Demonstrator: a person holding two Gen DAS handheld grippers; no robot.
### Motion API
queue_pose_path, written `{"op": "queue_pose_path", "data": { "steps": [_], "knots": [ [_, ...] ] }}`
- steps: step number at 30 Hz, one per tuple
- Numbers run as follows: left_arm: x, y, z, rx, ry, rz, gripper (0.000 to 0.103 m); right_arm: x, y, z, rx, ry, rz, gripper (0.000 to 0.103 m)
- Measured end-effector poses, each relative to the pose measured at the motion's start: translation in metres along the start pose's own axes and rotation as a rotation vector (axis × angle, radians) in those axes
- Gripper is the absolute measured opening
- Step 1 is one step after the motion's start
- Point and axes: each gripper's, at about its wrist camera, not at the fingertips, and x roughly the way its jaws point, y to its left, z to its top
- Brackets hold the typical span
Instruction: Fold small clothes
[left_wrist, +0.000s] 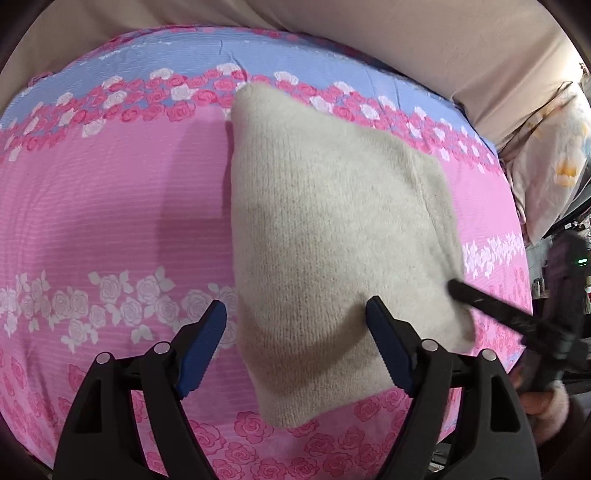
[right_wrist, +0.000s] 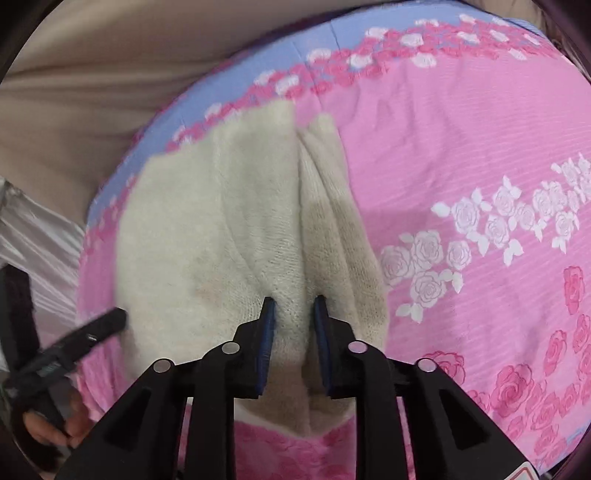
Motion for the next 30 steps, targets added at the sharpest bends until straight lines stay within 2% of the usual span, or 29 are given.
{"op": "queue_pose_path", "data": {
  "steps": [1, 3, 5, 8, 9, 12, 15, 16, 17, 18, 20, 23, 27, 28, 29, 30],
  "knots": [
    [-0.002, 0.001, 0.001, -0.004, -0.008, 0.0, 0.076, -0.008, 0.005, 0.005, -0.017, -0.026, -0.004, 0.034],
    [-0.001, 0.006, 0.005, -0.029, -0.015, -0.006, 0.076, -0.012, 0.01, 0.016, -0.056, -0.049, -0.038, 0.059],
    [0.003, 0.011, 0.01, -0.058, -0.011, -0.013, 0.077, -0.002, 0.008, 0.029, -0.067, -0.043, -0.083, 0.075],
    [0.009, 0.017, 0.019, -0.117, -0.019, -0.071, 0.078, 0.026, -0.008, 0.042, -0.019, 0.039, -0.1, 0.076],
    [0.013, 0.019, 0.021, -0.137, -0.013, -0.093, 0.079, 0.039, -0.014, 0.044, 0.005, 0.08, -0.082, 0.076],
    [0.035, 0.026, 0.028, -0.2, 0.026, -0.126, 0.082, 0.059, -0.026, 0.042, 0.083, 0.121, 0.022, 0.08],
    [0.051, 0.029, 0.03, -0.23, 0.046, -0.141, 0.083, 0.069, -0.035, 0.041, 0.165, 0.133, 0.128, 0.079],
    [0.057, 0.031, 0.029, -0.248, 0.054, -0.164, 0.082, 0.069, -0.033, 0.041, 0.157, 0.128, 0.171, 0.068],
    [0.061, 0.032, 0.03, -0.264, 0.056, -0.184, 0.074, 0.068, -0.031, 0.041, 0.148, 0.131, 0.188, 0.051],
    [0.061, 0.032, 0.03, -0.273, 0.056, -0.194, 0.062, 0.063, -0.028, 0.044, 0.132, 0.12, 0.183, 0.042],
    [0.051, 0.028, 0.035, -0.27, 0.038, -0.233, 0.049, 0.046, -0.021, 0.049, 0.101, 0.088, 0.191, 0.036],
    [0.021, 0.015, 0.043, -0.256, 0.003, -0.29, 0.045, 0.007, -0.014, 0.059, 0.067, 0.008, 0.22, 0.027],
    [-0.014, -0.005, 0.05, -0.247, -0.056, -0.366, 0.048, -0.039, -0.019, 0.069, 0.013, -0.072, 0.206, 0.028],
    [-0.015, -0.009, 0.05, -0.247, -0.063, -0.37, 0.05, -0.04, -0.023, 0.069, -0.002, -0.072, 0.191, 0.03],
    [-0.011, -0.014, 0.05, -0.238, -0.065, -0.359, 0.054, -0.035, -0.03, 0.068, -0.008, -0.063, 0.167, 0.035],
    [0.0, -0.02, 0.05, -0.216, -0.062, -0.323, 0.06, -0.026, -0.036, 0.066, -0.003, -0.049, 0.142, 0.041]
  ]
}}
